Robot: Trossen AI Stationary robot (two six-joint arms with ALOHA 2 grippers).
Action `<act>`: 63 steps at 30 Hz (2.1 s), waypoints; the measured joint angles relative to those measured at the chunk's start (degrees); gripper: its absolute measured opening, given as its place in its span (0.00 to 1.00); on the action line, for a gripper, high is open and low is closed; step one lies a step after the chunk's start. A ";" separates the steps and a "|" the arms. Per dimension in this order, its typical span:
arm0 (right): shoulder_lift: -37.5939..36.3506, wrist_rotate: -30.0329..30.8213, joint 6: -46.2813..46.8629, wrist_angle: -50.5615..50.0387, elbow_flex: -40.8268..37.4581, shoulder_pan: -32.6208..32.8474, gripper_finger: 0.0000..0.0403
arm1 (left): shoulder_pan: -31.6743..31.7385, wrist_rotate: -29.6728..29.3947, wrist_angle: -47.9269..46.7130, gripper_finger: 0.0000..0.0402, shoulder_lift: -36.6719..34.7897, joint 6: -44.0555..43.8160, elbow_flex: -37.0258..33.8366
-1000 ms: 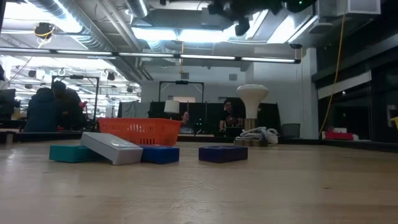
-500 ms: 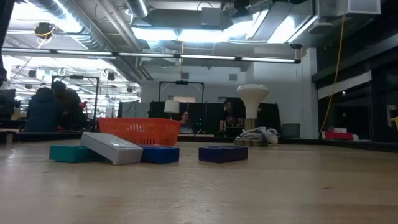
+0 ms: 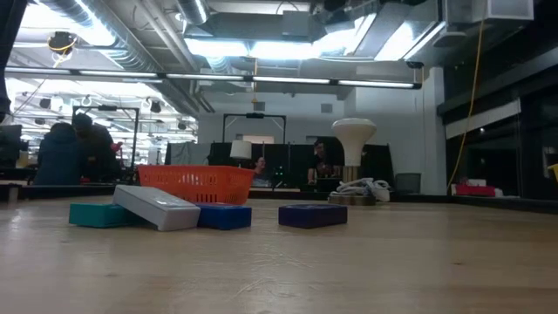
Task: Pick & Place Office items
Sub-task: Put the black charger adapter into the orange basket
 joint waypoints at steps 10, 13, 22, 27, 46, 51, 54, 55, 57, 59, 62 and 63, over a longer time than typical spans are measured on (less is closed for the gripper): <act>1.64 -1.45 1.13 0.00 0.00 -0.04 0.37 | -1.42 3.26 -0.61 0.64 0.69 -1.15 0.00; 2.56 -1.82 1.76 0.87 -0.02 -0.07 0.37 | -1.36 3.58 -0.05 0.64 1.02 -1.61 0.00; 3.05 -1.37 2.78 1.33 -0.09 -0.09 0.37 | -0.37 -0.42 0.02 0.63 1.31 -2.90 0.00; 3.03 -1.13 2.80 1.73 -0.04 -0.07 0.37 | -0.40 -0.82 0.87 0.59 1.31 -3.78 0.00; 2.94 -0.97 3.26 0.53 0.02 -0.48 0.40 | -0.72 -3.24 -0.16 0.37 1.33 -2.01 -0.04; 2.96 1.01 5.43 -5.38 -0.08 -2.48 0.82 | 2.06 -7.84 -2.56 0.37 -0.12 -1.12 0.11; 3.03 -1.27 5.90 -6.42 -0.11 -4.34 0.95 | 4.65 -8.30 -6.97 0.37 -1.48 -1.14 0.09; 3.02 -1.79 5.88 -6.34 -0.11 -4.91 0.95 | 5.86 -7.31 -8.65 0.37 -2.04 -2.58 0.07; 2.63 -2.42 5.34 -7.07 -0.09 -5.98 0.89 | 9.22 -4.52 -13.11 0.37 -3.78 -6.59 0.02; 1.77 -3.34 2.79 -11.00 -0.09 -7.01 0.82 | 12.97 -0.33 -18.92 0.37 -5.89 -10.96 0.06; -0.68 -3.94 -3.52 -24.33 -0.09 -8.34 0.73 | 19.30 11.04 -31.93 0.37 -8.07 -18.00 0.18; -1.55 -3.45 -6.21 -30.43 -0.09 -8.57 0.70 | 21.55 16.96 -37.26 0.37 -8.34 -20.09 0.13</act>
